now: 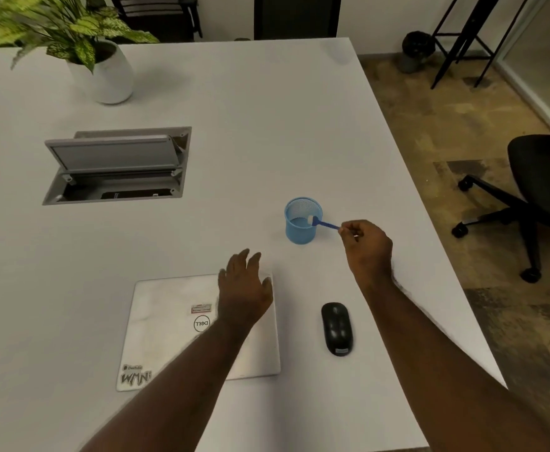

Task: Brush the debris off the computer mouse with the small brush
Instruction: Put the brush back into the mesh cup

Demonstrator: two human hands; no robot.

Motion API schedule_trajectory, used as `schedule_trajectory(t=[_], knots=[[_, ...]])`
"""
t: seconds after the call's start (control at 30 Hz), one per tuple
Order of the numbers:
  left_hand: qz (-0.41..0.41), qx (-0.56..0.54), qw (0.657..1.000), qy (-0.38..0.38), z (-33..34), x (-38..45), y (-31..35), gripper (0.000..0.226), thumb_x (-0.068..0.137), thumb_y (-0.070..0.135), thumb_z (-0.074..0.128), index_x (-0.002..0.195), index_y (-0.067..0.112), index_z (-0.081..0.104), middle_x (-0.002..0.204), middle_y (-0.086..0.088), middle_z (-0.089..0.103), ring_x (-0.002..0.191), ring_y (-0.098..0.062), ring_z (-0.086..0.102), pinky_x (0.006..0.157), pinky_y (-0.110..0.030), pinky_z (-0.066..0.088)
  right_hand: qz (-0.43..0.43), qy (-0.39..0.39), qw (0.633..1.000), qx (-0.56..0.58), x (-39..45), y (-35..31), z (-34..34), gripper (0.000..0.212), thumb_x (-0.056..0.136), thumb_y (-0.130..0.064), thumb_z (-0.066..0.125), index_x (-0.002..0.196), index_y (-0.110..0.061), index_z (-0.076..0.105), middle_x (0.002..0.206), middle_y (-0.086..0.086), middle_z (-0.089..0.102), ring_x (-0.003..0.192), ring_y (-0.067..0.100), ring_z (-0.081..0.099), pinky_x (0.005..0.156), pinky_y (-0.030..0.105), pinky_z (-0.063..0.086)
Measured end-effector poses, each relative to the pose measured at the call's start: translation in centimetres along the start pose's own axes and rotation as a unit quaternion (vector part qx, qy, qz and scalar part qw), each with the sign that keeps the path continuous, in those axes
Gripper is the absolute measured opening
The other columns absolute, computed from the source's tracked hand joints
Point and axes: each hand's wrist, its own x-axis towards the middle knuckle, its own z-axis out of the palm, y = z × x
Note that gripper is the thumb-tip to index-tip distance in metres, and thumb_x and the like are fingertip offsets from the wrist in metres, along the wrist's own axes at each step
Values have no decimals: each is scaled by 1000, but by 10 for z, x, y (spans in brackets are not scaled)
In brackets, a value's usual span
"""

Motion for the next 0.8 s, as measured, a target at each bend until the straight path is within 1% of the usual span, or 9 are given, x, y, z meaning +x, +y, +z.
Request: schedule_trajectory(t=[0.1, 0.2, 0.33, 0.5, 0.57, 0.63, 0.73, 0.77, 0.8], knots=[[22, 103, 994, -25, 3, 8, -18, 64, 84, 44, 40, 138, 11, 50, 146, -18, 46, 135, -40, 42, 100, -65, 35, -51, -6, 997, -50, 14, -9, 20, 15, 89, -20, 63, 97, -12, 72, 96, 4, 70, 82, 15, 63, 69, 18, 44], [17, 131, 990, -42, 6, 10, -31, 68, 88, 48, 35, 144, 11, 42, 153, -19, 35, 141, -42, 31, 104, -70, 26, -86, -22, 992, -90, 24, -13, 38, 15, 90, -20, 62, 99, -12, 70, 98, 7, 68, 86, 21, 64, 70, 28, 51], [6, 134, 989, -57, 10, 11, -44, 70, 90, 53, 29, 146, 12, 38, 155, -18, 30, 142, -42, 27, 105, -71, 24, -103, -41, 984, -142, 34, -16, 60, 18, 93, -22, 58, 101, -10, 69, 101, 10, 66, 89, 26, 63, 72, 35, 53], [-4, 124, 990, -68, 13, 15, -55, 71, 90, 54, 25, 147, 14, 36, 157, -16, 27, 143, -41, 26, 104, -72, 24, -122, -64, 960, -245, 42, -17, 80, 20, 93, -22, 54, 105, -12, 67, 105, 10, 65, 97, 28, 60, 74, 34, 47], [-7, 120, 990, -71, 14, 17, -57, 71, 93, 56, 16, 147, 15, 34, 158, -15, 26, 144, -40, 25, 105, -72, 23, -137, -63, 944, -293, 45, -16, 85, 19, 92, -23, 54, 102, -15, 68, 101, 8, 67, 92, 29, 61, 72, 35, 45], [-5, 116, 991, -67, 15, 18, -59, 75, 92, 57, 6, 148, 15, 33, 158, -15, 26, 144, -40, 24, 105, -72, 22, -167, -68, 917, -355, 48, -15, 88, 18, 90, -23, 55, 96, -19, 71, 93, 7, 68, 84, 30, 61, 64, 33, 37], [-6, 116, 991, -67, 15, 20, -61, 76, 92, 58, 5, 148, 15, 32, 158, -15, 26, 144, -40, 24, 105, -72, 22, -191, -84, 876, -434, 49, -13, 91, 5, 78, -20, 68, 77, -20, 73, 74, 5, 67, 66, 28, 60, 58, 30, 28], [-6, 114, 991, -64, 16, 20, -63, 75, 92, 57, 6, 148, 15, 32, 158, -15, 26, 144, -40, 25, 105, -72, 23, -187, -79, 871, -447, 48, -12, 92, 3, 72, -18, 73, 70, -20, 72, 68, 3, 65, 60, 27, 58, 57, 29, 27], [-8, 117, 991, -65, 16, 20, -64, 73, 93, 56, 7, 147, 14, 32, 157, -16, 27, 144, -40, 26, 104, -72, 24, -183, -75, 869, -453, 48, -10, 94, 6, 68, -17, 76, 66, -20, 71, 64, 2, 63, 57, 27, 57, 56, 29, 26]])
